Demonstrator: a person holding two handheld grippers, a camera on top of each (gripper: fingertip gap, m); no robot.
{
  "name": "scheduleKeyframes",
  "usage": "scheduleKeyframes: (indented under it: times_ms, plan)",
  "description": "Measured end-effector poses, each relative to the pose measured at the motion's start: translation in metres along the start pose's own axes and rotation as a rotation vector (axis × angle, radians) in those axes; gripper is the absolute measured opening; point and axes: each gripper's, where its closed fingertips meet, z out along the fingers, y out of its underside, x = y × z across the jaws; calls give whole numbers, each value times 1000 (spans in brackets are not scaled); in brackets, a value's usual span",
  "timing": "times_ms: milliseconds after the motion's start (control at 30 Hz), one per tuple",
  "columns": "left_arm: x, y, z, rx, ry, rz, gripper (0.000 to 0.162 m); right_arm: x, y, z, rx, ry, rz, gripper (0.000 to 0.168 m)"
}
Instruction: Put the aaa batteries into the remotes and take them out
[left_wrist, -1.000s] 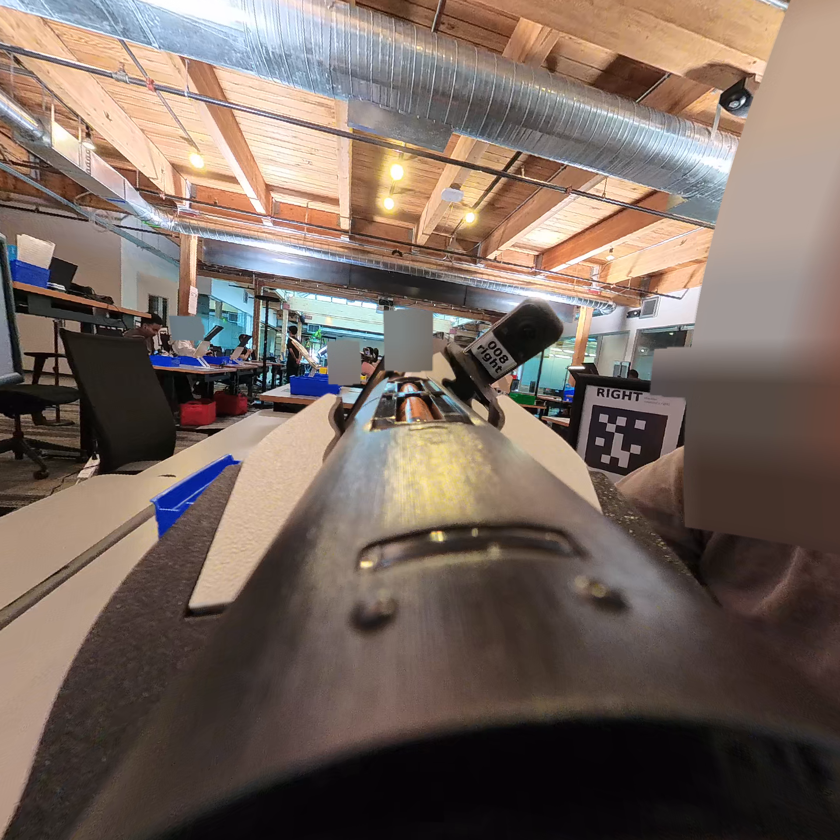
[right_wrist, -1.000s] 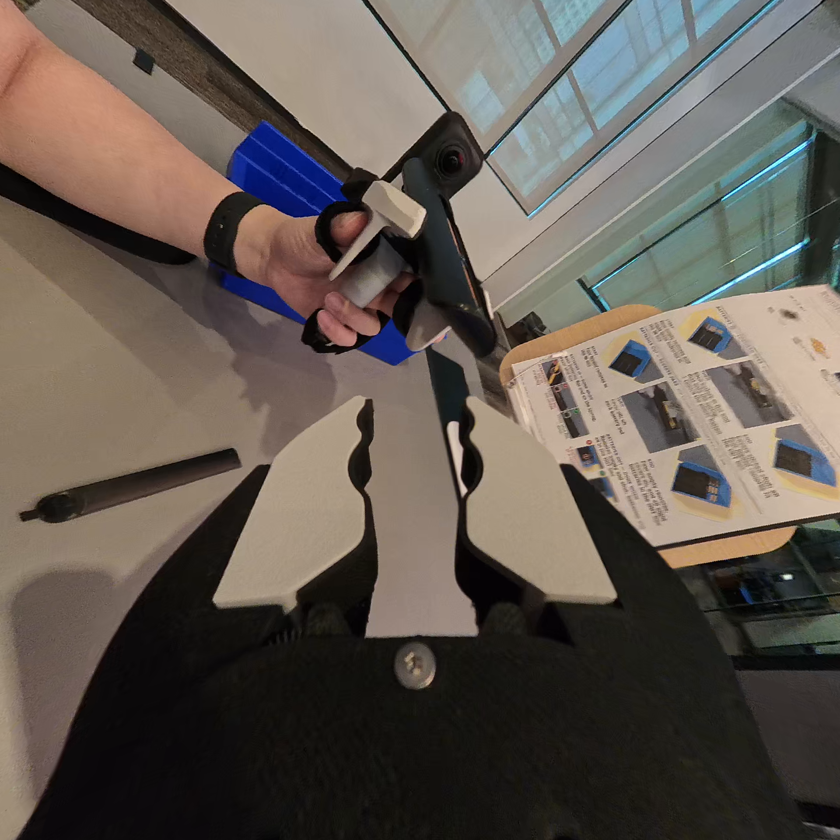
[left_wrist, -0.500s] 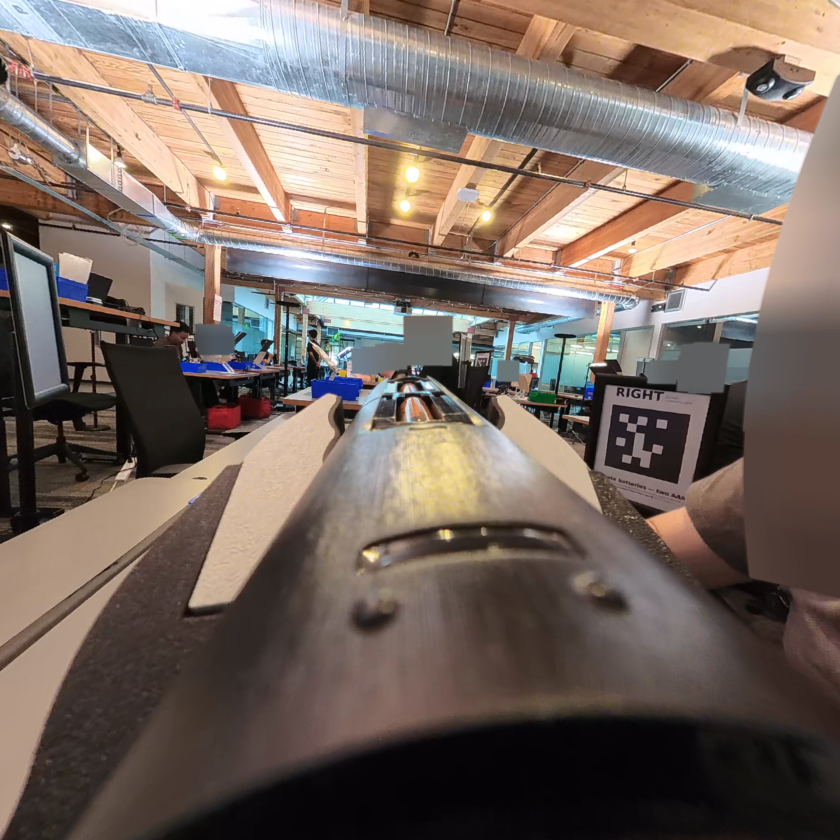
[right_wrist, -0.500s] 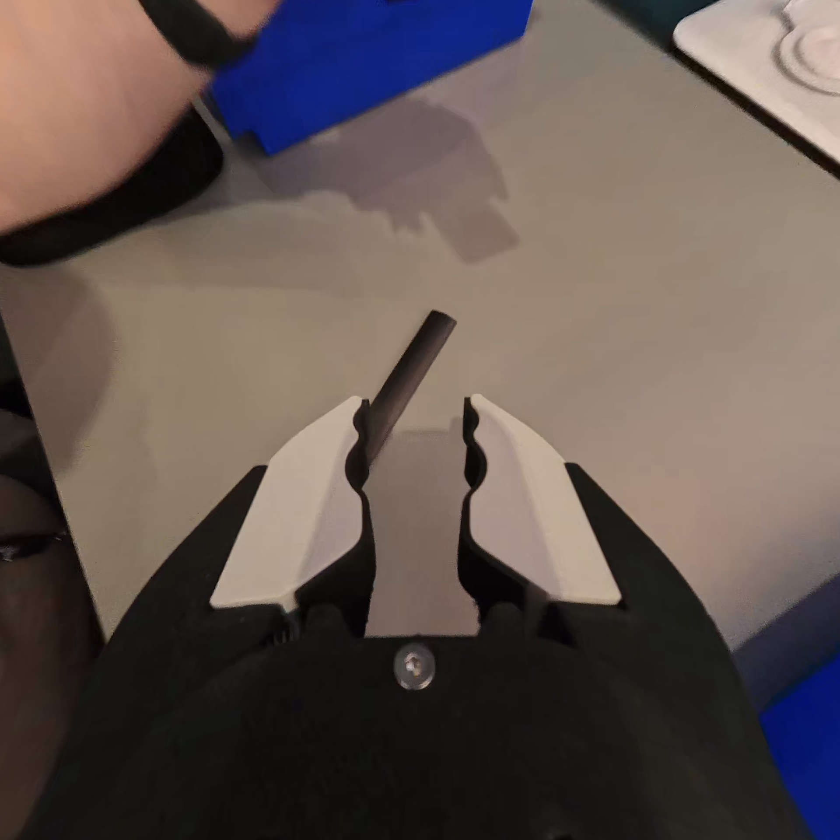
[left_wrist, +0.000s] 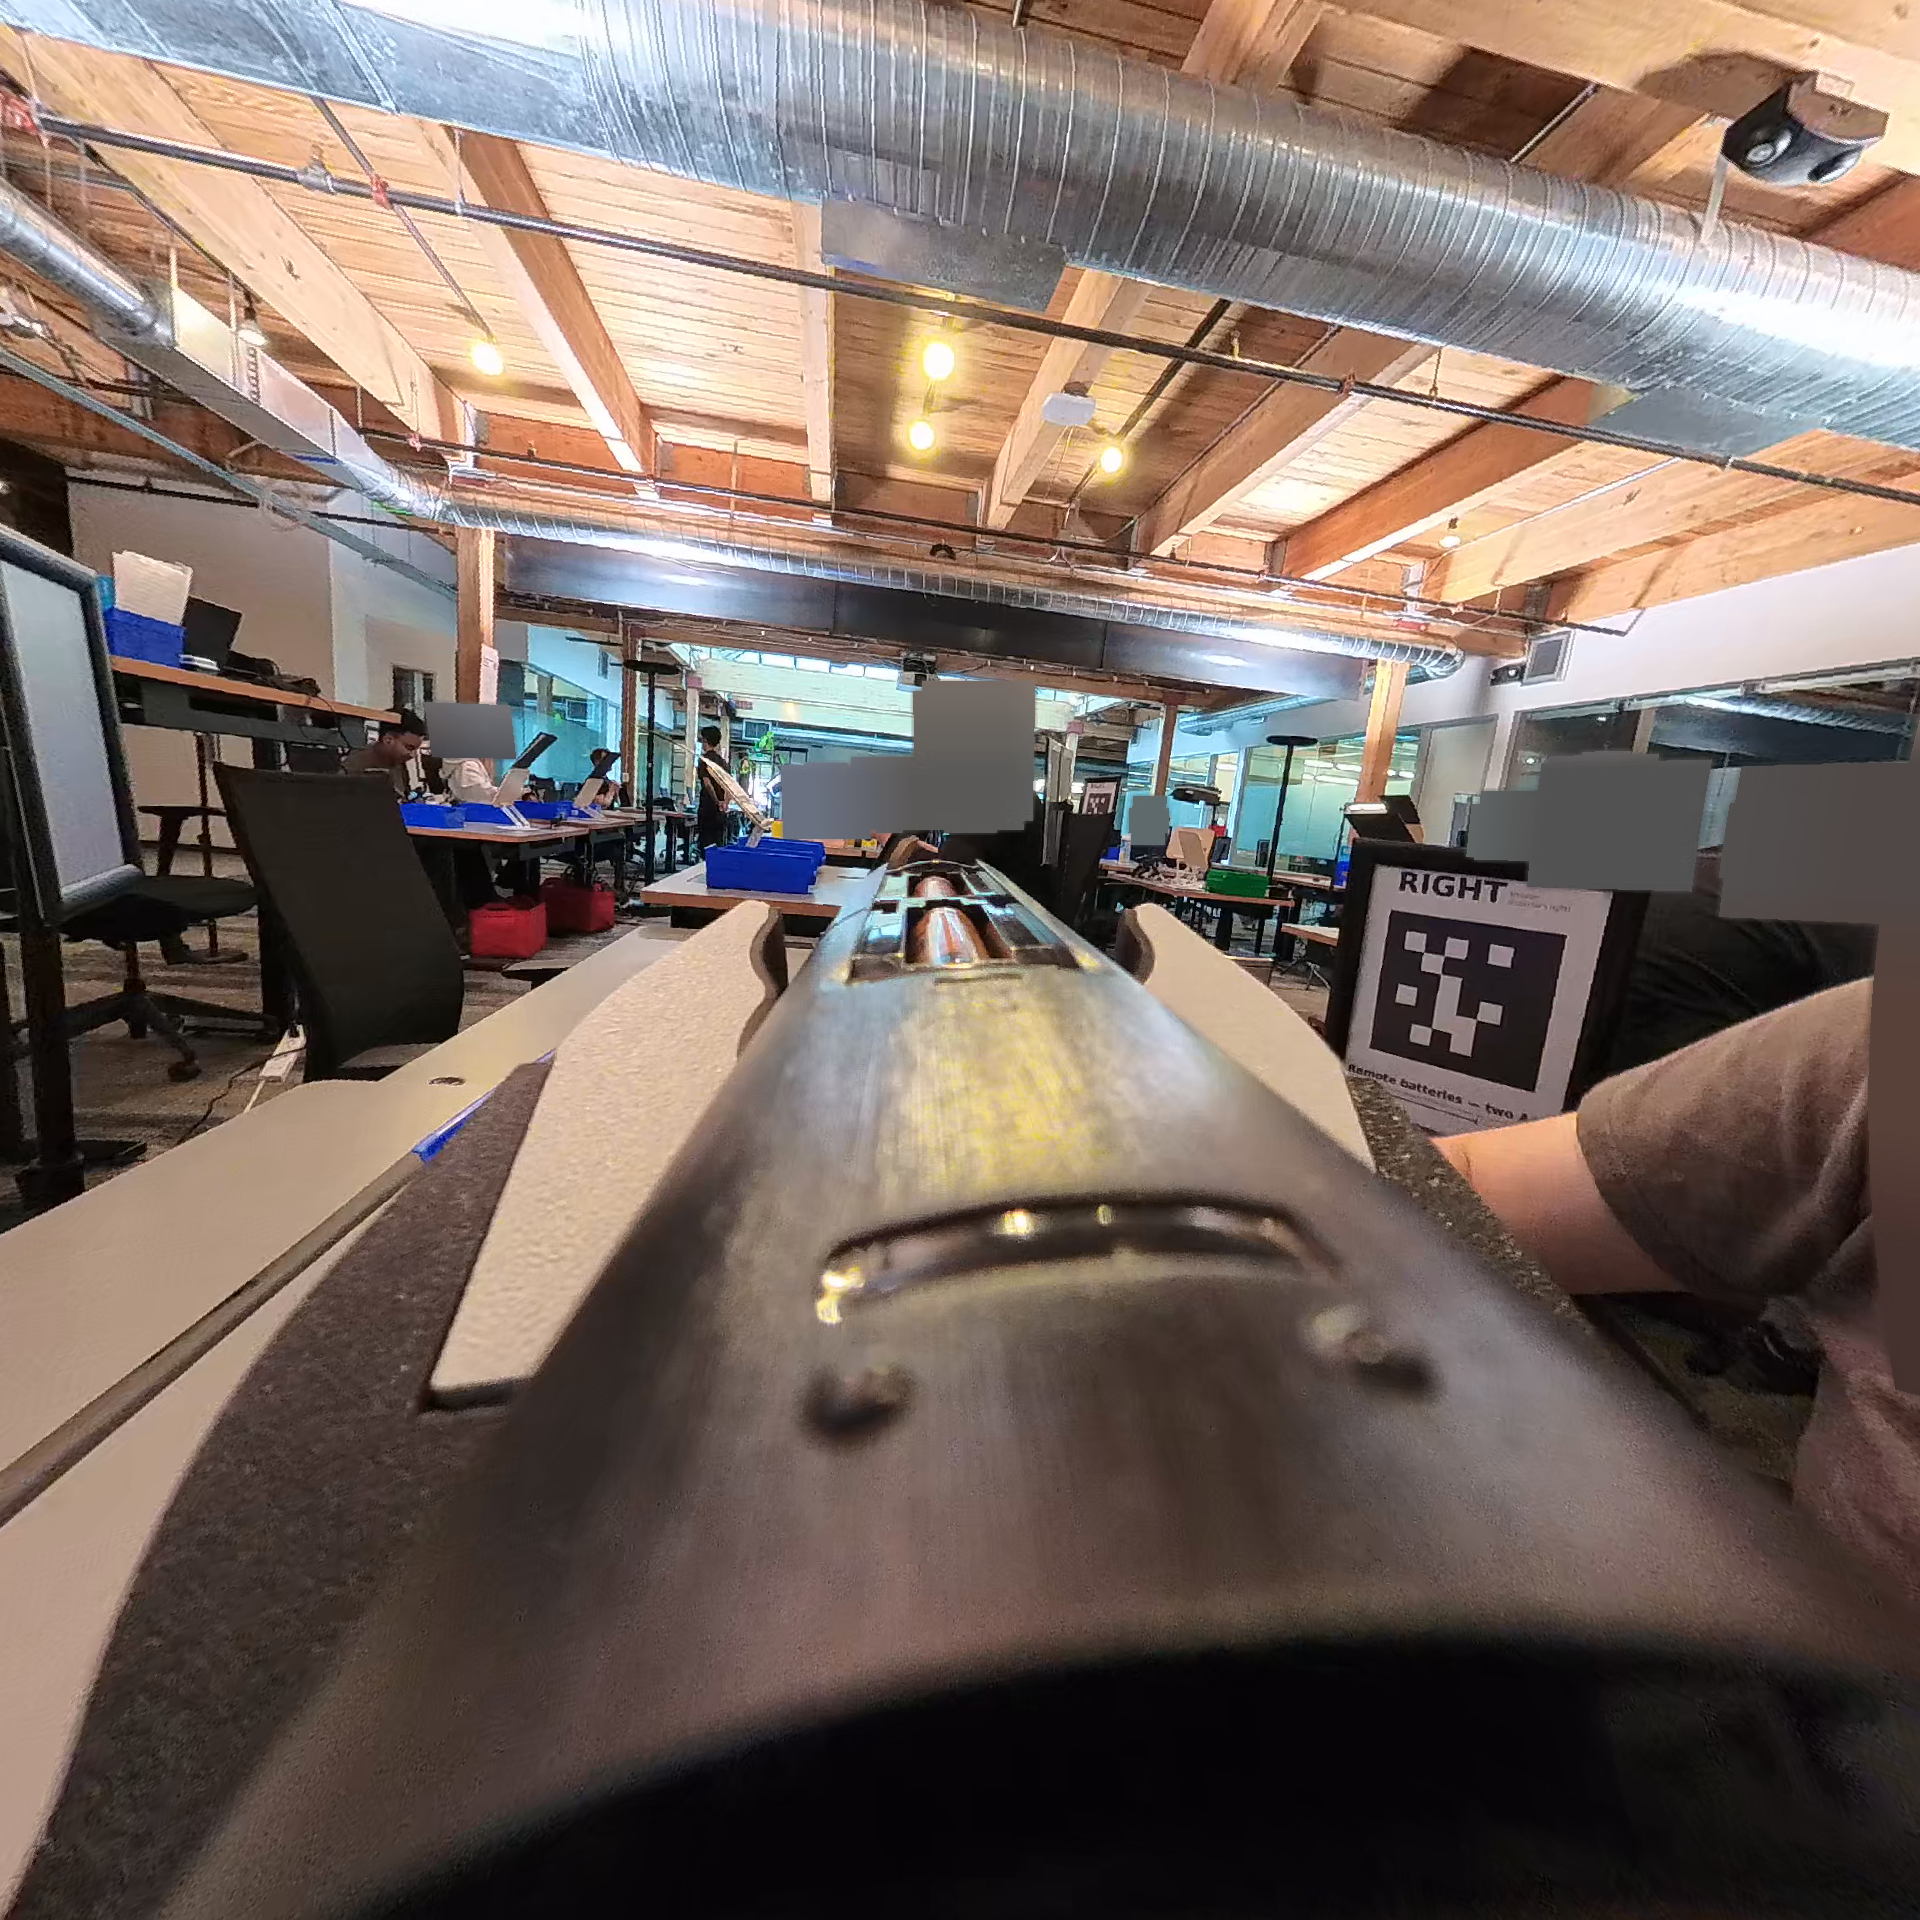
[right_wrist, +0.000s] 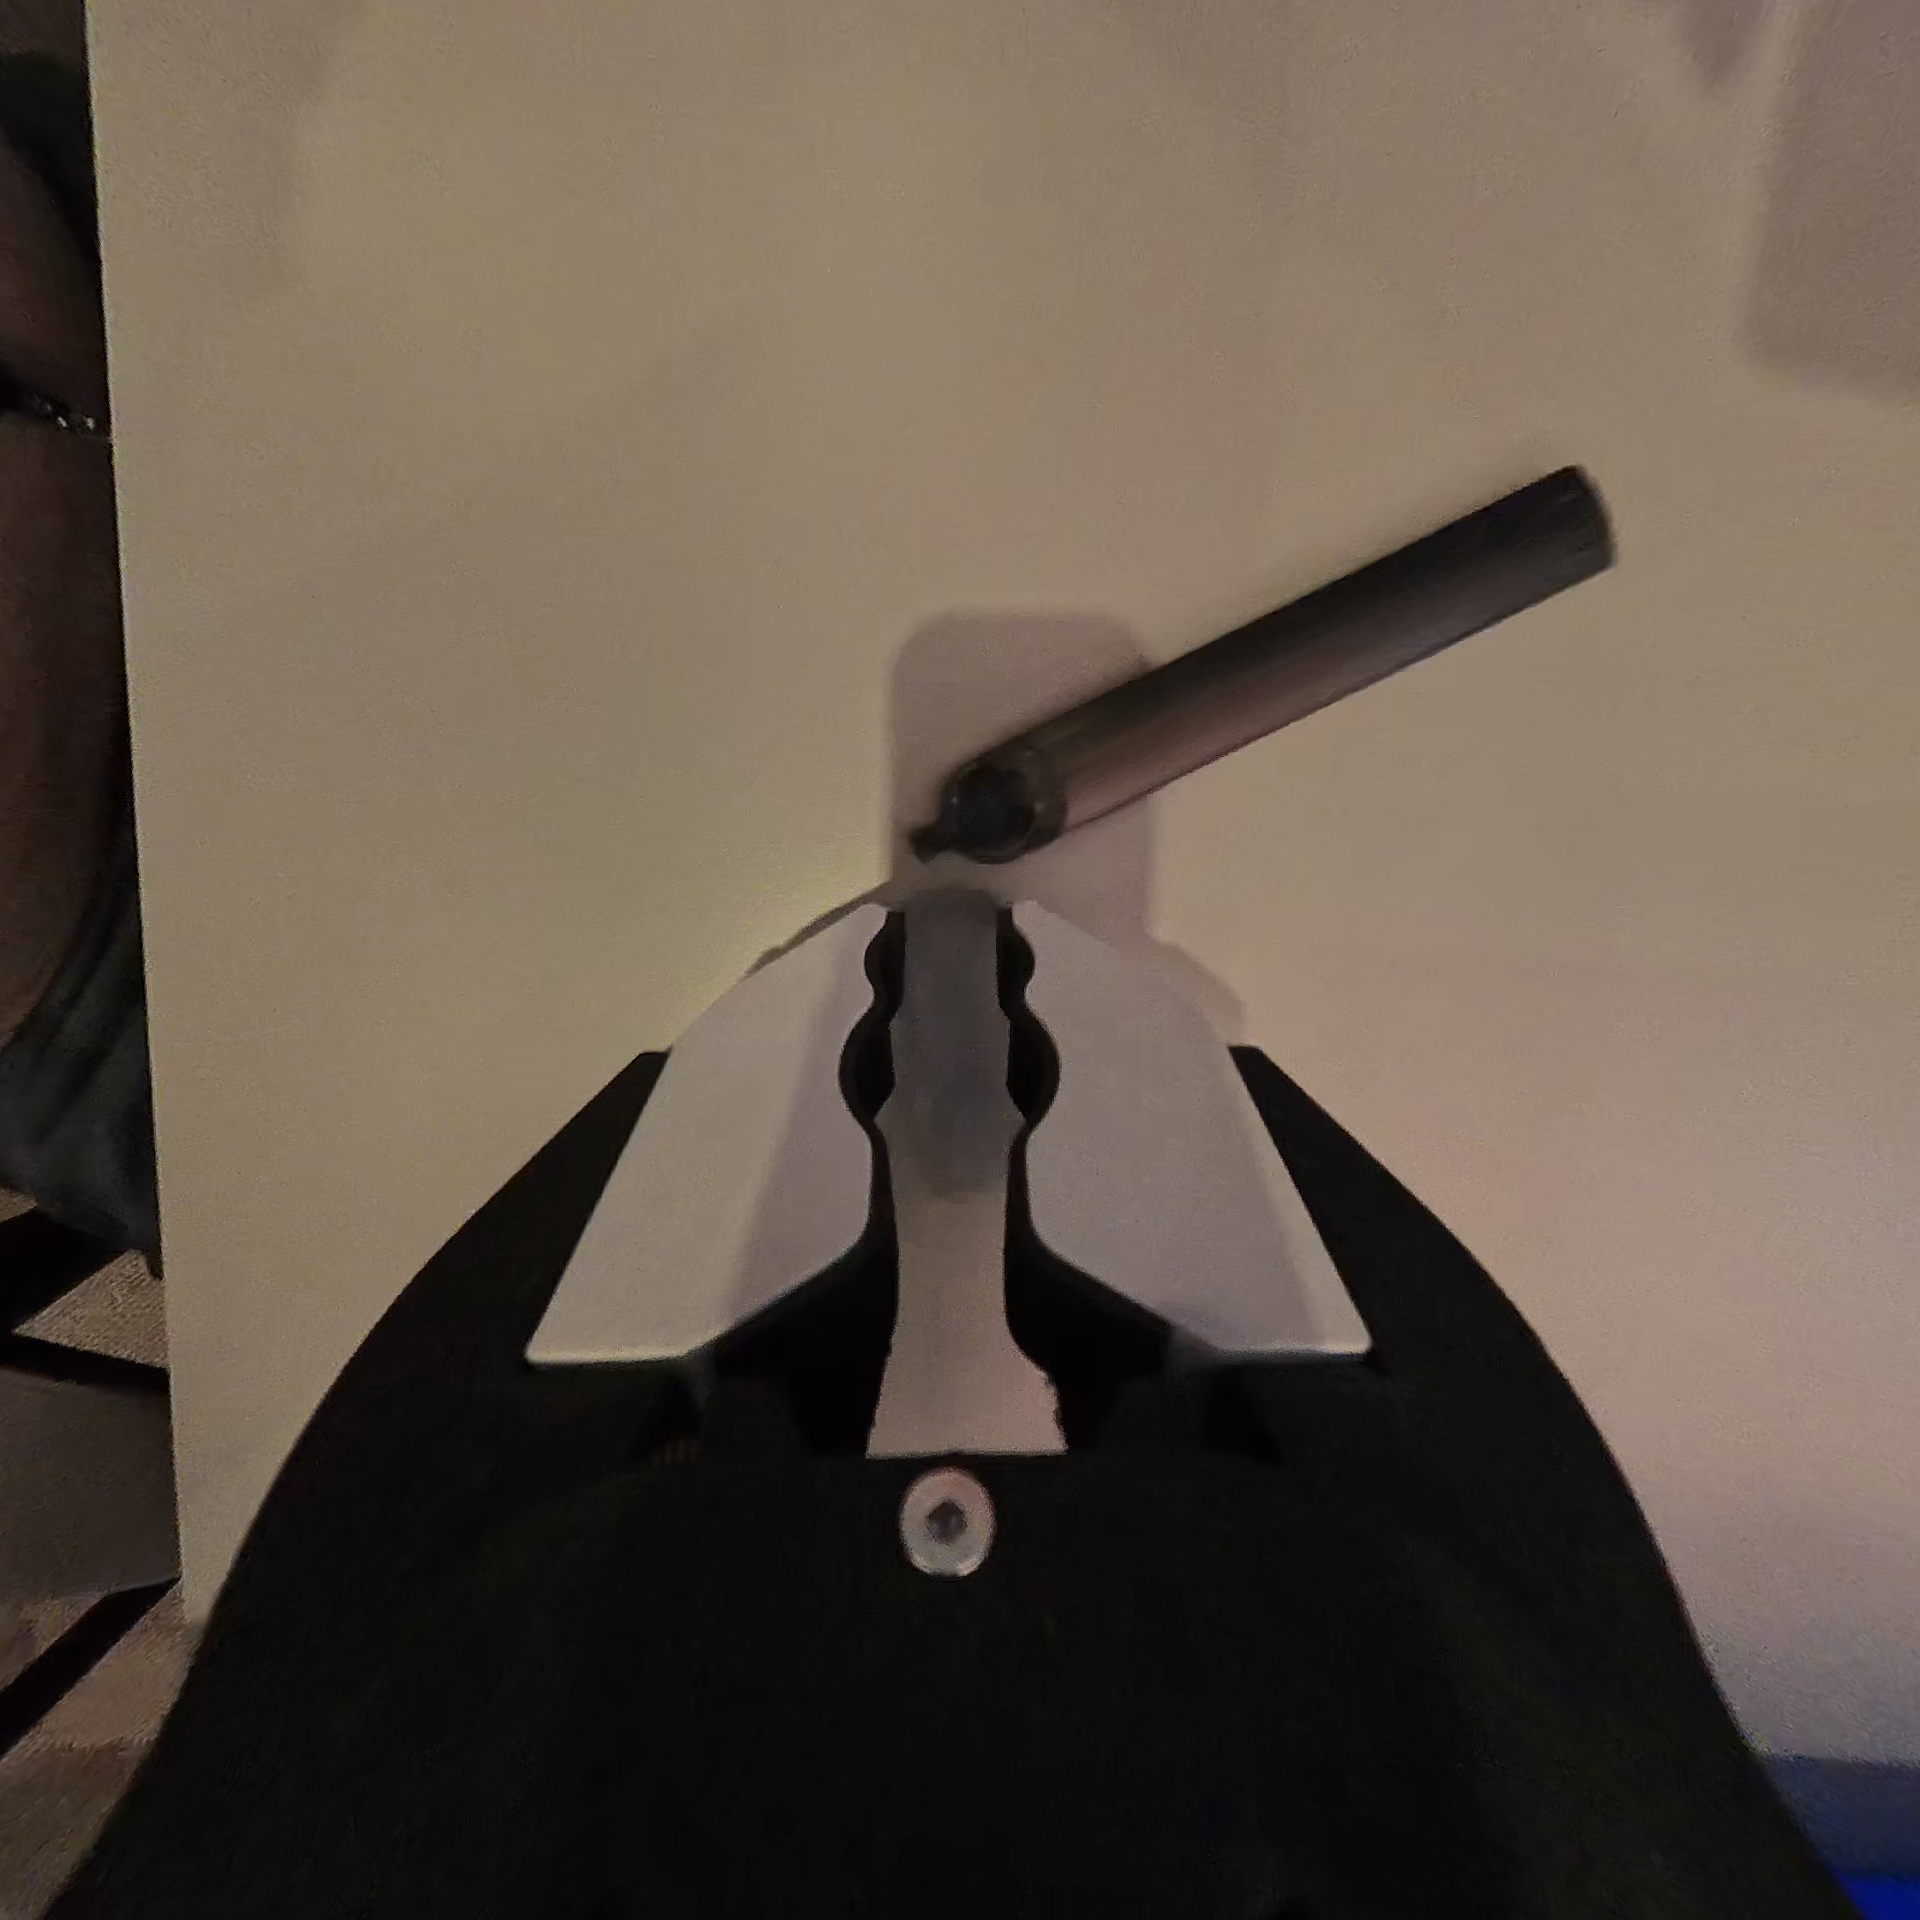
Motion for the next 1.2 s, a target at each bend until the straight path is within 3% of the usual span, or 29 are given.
scheduleKeyframes:
  times_ms: [233,300,400,500,633,733,967,1067,1200]
  plan:
    - [12,-15,-1,15,16,28,61,-2,-80,42,222,-57,-59,18]
    - [13,-20,-4,21,10,38,61,-2,-89,43,228,-77,-92,14]
    - [12,-27,-10,40,5,33,61,7,-81,10,289,-15,-132,13]
    - [10,-30,-11,44,5,36,61,24,-39,-18,220,48,-85,7]
    - [10,-31,-11,46,4,39,61,23,-2,-9,74,40,-79,5]
    - [12,-32,-12,42,2,52,61,14,-20,11,96,-3,-128,5]
    - [13,-49,-23,63,-23,91,61,25,-115,54,300,41,-269,11]
    - [13,-57,-31,86,-34,91,61,35,-118,34,347,91,-271,11]
    - [14,-61,-33,91,-30,97,61,68,-85,5,288,231,58,20]
